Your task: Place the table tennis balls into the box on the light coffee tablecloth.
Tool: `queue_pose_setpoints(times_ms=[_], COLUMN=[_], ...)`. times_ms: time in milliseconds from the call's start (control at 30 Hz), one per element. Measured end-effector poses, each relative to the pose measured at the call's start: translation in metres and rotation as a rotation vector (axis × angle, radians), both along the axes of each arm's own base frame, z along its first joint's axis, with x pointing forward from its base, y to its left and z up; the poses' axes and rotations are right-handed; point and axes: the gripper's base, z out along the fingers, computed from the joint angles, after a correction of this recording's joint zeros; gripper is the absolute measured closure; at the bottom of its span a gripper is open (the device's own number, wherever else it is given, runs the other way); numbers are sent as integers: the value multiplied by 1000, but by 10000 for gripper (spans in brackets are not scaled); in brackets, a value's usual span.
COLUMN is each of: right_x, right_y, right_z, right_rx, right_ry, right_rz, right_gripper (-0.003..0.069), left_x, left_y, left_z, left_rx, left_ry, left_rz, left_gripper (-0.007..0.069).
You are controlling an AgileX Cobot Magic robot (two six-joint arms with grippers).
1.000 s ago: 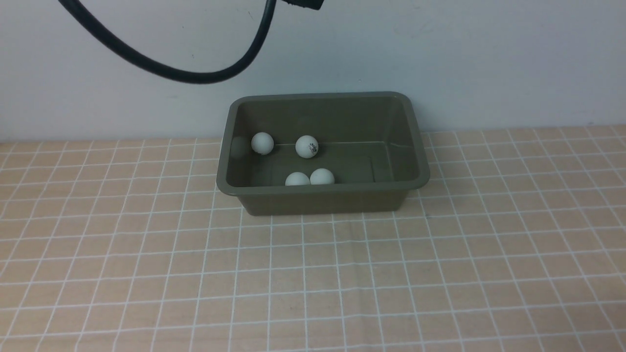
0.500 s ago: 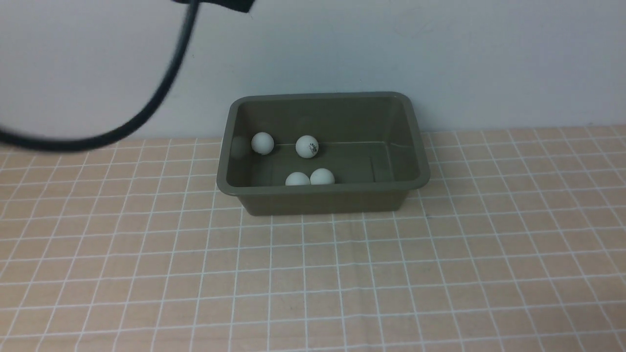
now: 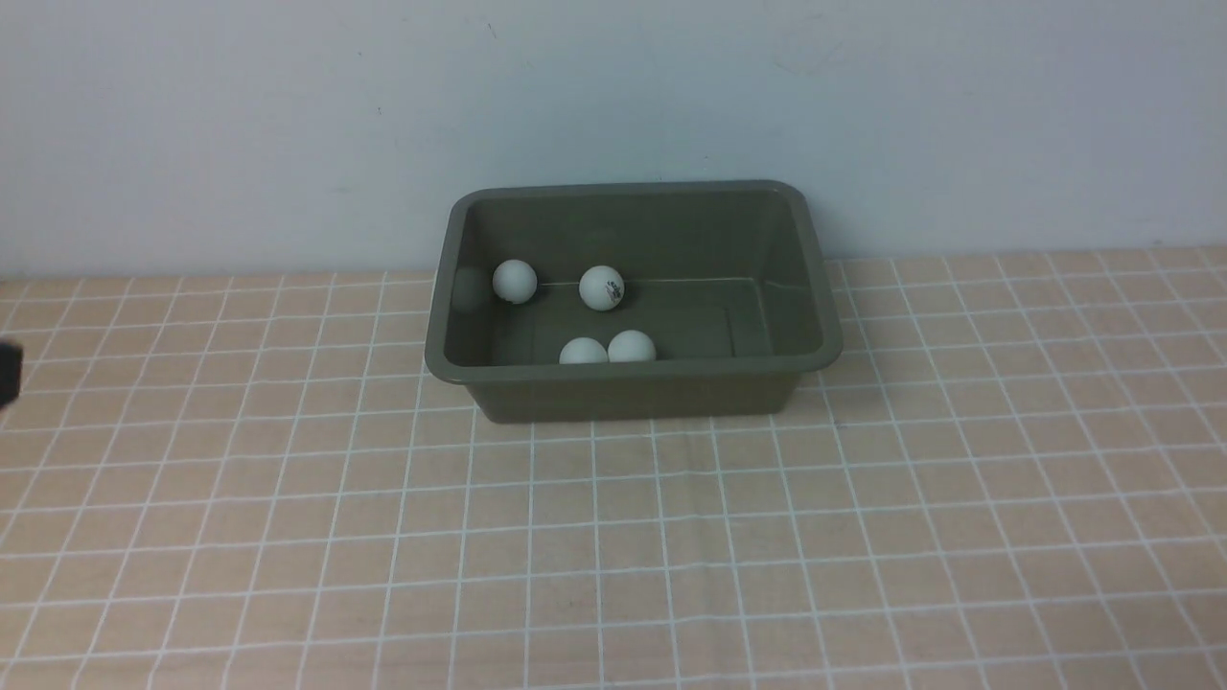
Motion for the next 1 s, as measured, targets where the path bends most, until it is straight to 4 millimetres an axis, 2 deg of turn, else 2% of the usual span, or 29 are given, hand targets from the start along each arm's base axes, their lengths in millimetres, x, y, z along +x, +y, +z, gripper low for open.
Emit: queue_pose_setpoints(times_ms=[67,133,200,233,300,467,800,900,967,1000], right_x=[0,0,0,0,0,0,0,0,0,0], right_y=[0,0,0,0,0,0,0,0,0,0], right_z=[0,0,0,0,0,0,0,0,0,0], right_rx=[0,0,0,0,0,0,1,1,1,1], right_ry=[0,0,0,0,0,0,0,0,0,0], right_rz=[0,0,0,0,0,0,0,0,0,0], right_gripper=[354,354,354,354,354,354,354,354,354,354], left_x=[-6,-21,-32,-36,-49,-64,-66,-61,-57,-57], left_y=[3,5,5,4,2,-1,-1,1,3,3], left_z=[-19,-44,-60,-62,-78,-98,-114,-129,-147,-148], left_rx=[-9,-27,-44,-47,-57,-86,-60,-34,-23,-26], left_ry=[-34,-139,-223,-248,-317,-384,-341,-317,-278,-274], left_rz=[45,105,127,128,120,96,87,102,120,121], left_gripper=[558,558,558,558,558,558,558,558,558,558])
